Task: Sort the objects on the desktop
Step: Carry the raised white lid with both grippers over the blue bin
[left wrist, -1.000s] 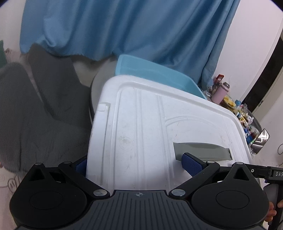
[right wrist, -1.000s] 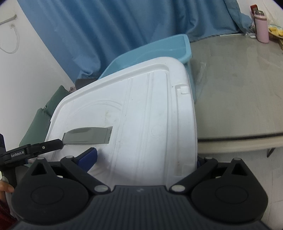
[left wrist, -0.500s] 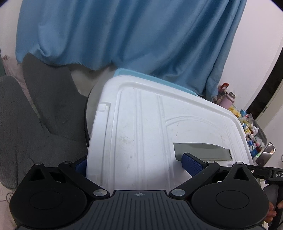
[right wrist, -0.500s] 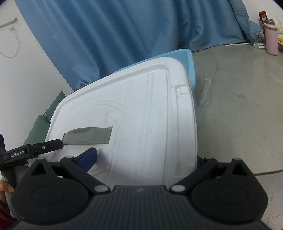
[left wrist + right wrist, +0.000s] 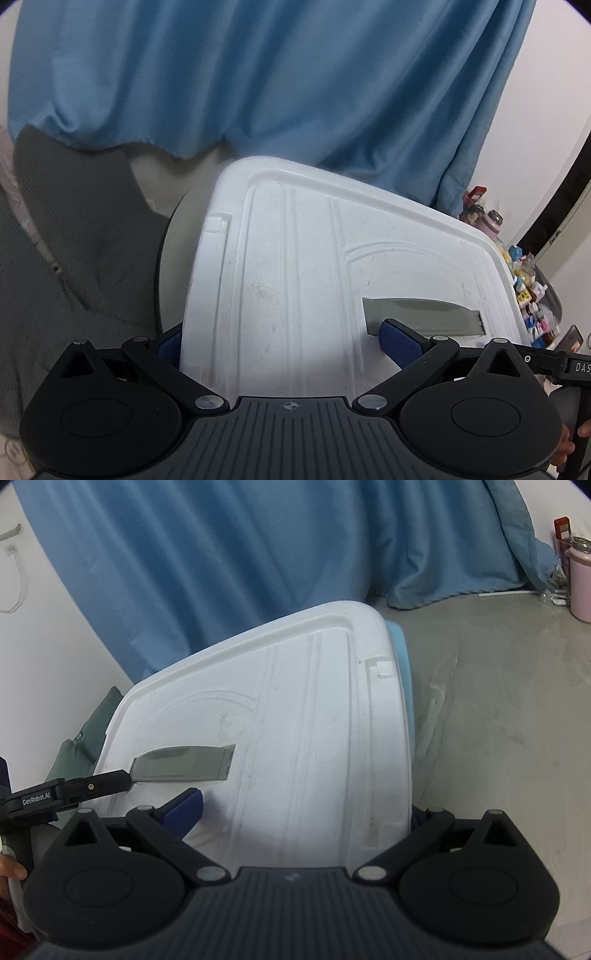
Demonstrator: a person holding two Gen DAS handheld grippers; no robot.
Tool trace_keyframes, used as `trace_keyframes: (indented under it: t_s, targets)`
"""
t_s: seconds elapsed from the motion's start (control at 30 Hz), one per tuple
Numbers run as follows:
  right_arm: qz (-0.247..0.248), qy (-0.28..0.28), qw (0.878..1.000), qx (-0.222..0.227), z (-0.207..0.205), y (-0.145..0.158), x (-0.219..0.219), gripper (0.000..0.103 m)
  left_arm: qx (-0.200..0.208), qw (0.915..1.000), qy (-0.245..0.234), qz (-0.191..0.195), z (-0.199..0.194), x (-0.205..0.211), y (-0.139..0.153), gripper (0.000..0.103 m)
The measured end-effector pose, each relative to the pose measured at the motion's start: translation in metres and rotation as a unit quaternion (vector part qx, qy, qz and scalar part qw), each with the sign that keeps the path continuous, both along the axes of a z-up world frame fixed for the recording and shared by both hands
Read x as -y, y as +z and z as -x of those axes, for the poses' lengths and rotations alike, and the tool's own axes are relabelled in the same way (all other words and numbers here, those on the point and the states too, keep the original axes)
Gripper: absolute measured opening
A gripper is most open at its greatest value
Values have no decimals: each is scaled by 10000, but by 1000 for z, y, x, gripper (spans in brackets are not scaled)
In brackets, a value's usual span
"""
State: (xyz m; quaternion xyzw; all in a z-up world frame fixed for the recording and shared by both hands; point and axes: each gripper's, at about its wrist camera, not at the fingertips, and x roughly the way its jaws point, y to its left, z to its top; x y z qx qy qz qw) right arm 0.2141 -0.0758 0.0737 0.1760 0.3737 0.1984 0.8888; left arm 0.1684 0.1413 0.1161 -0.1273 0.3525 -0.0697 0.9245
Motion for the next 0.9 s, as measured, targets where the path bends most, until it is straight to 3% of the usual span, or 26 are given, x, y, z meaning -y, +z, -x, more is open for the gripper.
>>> trace_keyframes:
  t_s: [0.4, 0.9]
  targets:
    - [9, -117, 9998, -146, -57, 6, 8, 101, -149, 9998, -103, 34, -83, 4, 0, 103]
    - [97, -255, 9996, -123, -79, 14, 3, 101, -200, 9994, -223, 151, -108, -8, -7, 103]
